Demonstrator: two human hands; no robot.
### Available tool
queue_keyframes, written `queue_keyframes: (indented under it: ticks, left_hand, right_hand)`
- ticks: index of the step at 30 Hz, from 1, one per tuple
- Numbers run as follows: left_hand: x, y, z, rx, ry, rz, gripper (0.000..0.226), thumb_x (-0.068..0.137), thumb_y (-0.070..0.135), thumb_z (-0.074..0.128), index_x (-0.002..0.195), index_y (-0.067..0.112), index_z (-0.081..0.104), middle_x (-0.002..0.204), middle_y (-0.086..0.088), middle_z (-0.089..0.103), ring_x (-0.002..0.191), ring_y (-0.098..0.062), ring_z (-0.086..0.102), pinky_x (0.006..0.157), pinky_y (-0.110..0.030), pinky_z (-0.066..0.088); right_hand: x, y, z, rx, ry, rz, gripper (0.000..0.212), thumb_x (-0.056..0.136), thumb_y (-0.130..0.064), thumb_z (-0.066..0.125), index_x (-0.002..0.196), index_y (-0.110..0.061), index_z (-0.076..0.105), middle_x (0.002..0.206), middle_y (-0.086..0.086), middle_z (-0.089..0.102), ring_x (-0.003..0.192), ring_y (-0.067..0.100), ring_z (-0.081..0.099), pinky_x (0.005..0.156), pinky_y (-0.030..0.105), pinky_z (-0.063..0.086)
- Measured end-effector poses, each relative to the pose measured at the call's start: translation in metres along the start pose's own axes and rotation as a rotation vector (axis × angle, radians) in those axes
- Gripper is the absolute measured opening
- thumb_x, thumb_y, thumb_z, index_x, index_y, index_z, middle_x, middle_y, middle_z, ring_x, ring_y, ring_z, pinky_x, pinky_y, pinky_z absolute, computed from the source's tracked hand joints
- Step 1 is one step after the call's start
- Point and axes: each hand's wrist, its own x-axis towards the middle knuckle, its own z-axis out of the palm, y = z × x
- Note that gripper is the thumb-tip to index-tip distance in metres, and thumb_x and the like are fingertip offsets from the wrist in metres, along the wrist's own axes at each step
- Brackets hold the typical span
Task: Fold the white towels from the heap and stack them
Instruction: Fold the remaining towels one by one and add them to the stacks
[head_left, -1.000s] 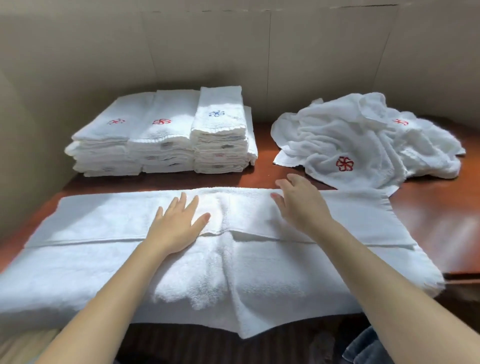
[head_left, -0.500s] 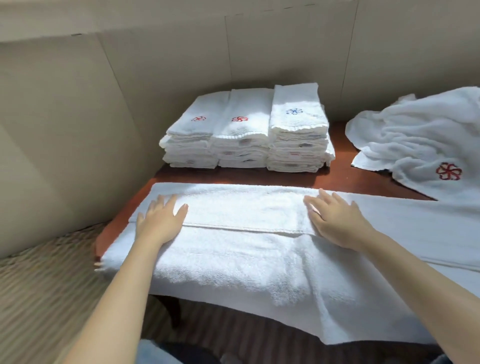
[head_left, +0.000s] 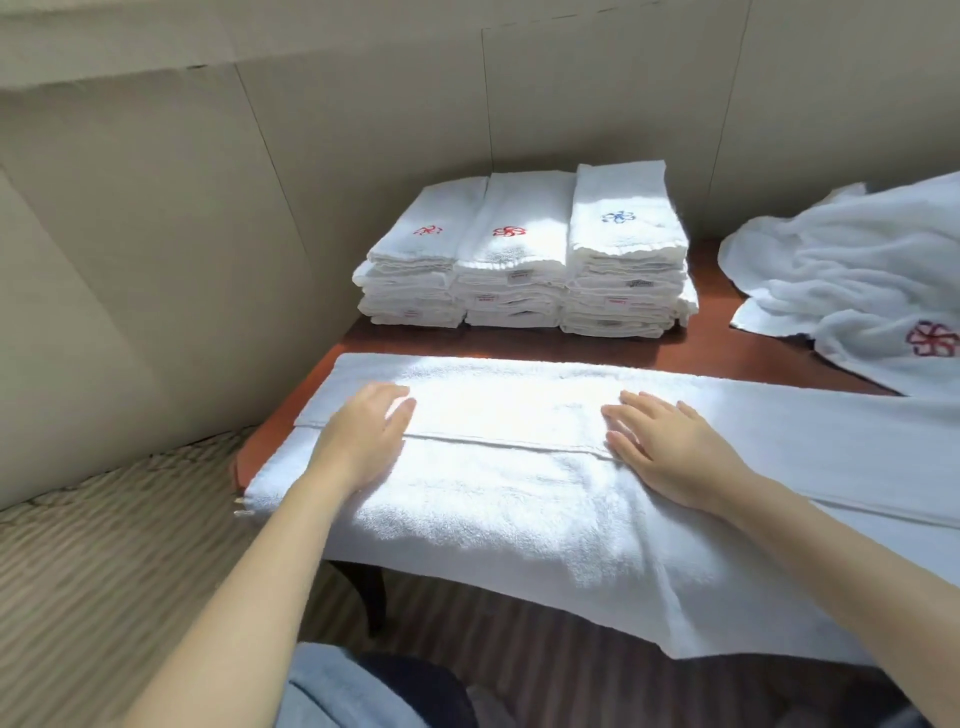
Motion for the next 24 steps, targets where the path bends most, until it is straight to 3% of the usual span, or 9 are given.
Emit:
queue_keyframes:
  ticks: [4,6,9,12,14,16,19,21,24]
  left_hand:
    - [-0.05,0.062,0.007,0.008,0.041,0.633,0.044,0.095,0.039,0.042,0.106,0.005,0.068,0.1,-0.01,0.069,0.085,-0.027,0.067,0.07,-0.037,0.056]
    - [-0.078,0.073,0.029,0.099,0.102,0.871,0.04,0.088,0.041,0.052,0.115,0.011,0.059,0.108,-0.01,0.066,0.093,-0.026,0.064,0.078,-0.036,0.053]
    - [-0.108,0.071,0.058,0.207,0.178,1.054,0.056,0.076,0.043,0.063,0.127,0.024,0.048,0.129,-0.01,0.05,0.114,-0.027,0.053,0.093,-0.04,0.043]
    - [-0.119,0.068,0.074,0.331,0.225,1.063,0.061,0.073,0.034,0.063,0.131,0.033,0.042,0.136,-0.01,0.041,0.124,-0.027,0.046,0.1,-0.045,0.039]
    - [-0.115,0.068,0.076,0.363,0.305,1.061,0.052,0.081,0.027,0.059,0.129,0.034,0.043,0.134,-0.007,0.042,0.122,-0.024,0.047,0.099,-0.042,0.04]
    - [-0.107,0.072,0.069,0.298,0.372,1.092,0.034,0.091,0.024,0.051,0.124,0.03,0.048,0.129,-0.005,0.048,0.117,-0.021,0.052,0.094,-0.039,0.045]
    - [-0.096,0.081,0.052,0.163,0.379,1.085,0.021,0.094,0.018,0.05,0.114,0.018,0.055,0.109,-0.004,0.068,0.096,-0.019,0.066,0.078,-0.034,0.054]
    - [-0.09,0.086,0.042,0.087,0.374,1.008,0.022,0.089,0.01,0.05,0.11,0.013,0.055,0.09,-0.004,0.071,0.08,-0.02,0.069,0.066,-0.03,0.055]
    - [-0.077,0.09,0.023,0.095,0.388,0.848,0.027,0.081,0.008,0.055,0.107,0.009,0.057,0.085,-0.006,0.07,0.07,-0.023,0.067,0.059,-0.029,0.053]
  right_hand:
    - [-0.025,-0.011,-0.006,-0.014,0.142,-0.263,0.024,0.093,-0.015,0.055,0.113,-0.007,0.065,0.115,0.011,0.064,0.108,0.032,0.059,0.091,0.041,0.047]
    - [-0.042,-0.018,-0.013,-0.021,0.133,-0.341,0.02,0.091,-0.014,0.058,0.107,-0.009,0.069,0.108,0.007,0.067,0.097,0.03,0.063,0.082,0.04,0.051]
    - [-0.069,-0.024,-0.017,-0.11,0.16,-0.464,0.02,0.091,-0.021,0.051,0.088,-0.011,0.069,0.083,0.003,0.065,0.069,0.027,0.061,0.058,0.035,0.052]
    - [-0.096,-0.025,-0.01,-0.199,0.102,-0.489,0.034,0.085,-0.042,0.055,0.103,-0.016,0.064,0.094,0.002,0.063,0.075,0.025,0.06,0.063,0.035,0.054]
    - [-0.108,-0.024,-0.001,-0.295,0.069,-0.453,0.066,0.069,-0.058,0.066,0.123,-0.02,0.056,0.113,0.006,0.063,0.092,0.029,0.063,0.078,0.037,0.056]
    - [-0.113,-0.023,0.004,-0.387,0.036,-0.444,0.094,0.054,-0.061,0.077,0.136,-0.028,0.044,0.127,0.011,0.059,0.104,0.033,0.063,0.086,0.044,0.054]
    - [-0.113,-0.025,0.004,-0.406,0.008,-0.423,0.11,0.046,-0.049,0.085,0.142,-0.032,0.035,0.135,0.016,0.054,0.106,0.037,0.062,0.086,0.047,0.053]
    - [-0.113,-0.029,0.005,-0.391,0.078,-0.432,0.106,0.049,-0.034,0.083,0.143,-0.029,0.033,0.135,0.018,0.053,0.106,0.038,0.061,0.085,0.046,0.053]
    - [-0.112,-0.04,0.006,-0.302,0.216,-0.405,0.094,0.05,-0.014,0.076,0.136,-0.022,0.039,0.121,0.017,0.062,0.092,0.034,0.066,0.074,0.038,0.056]
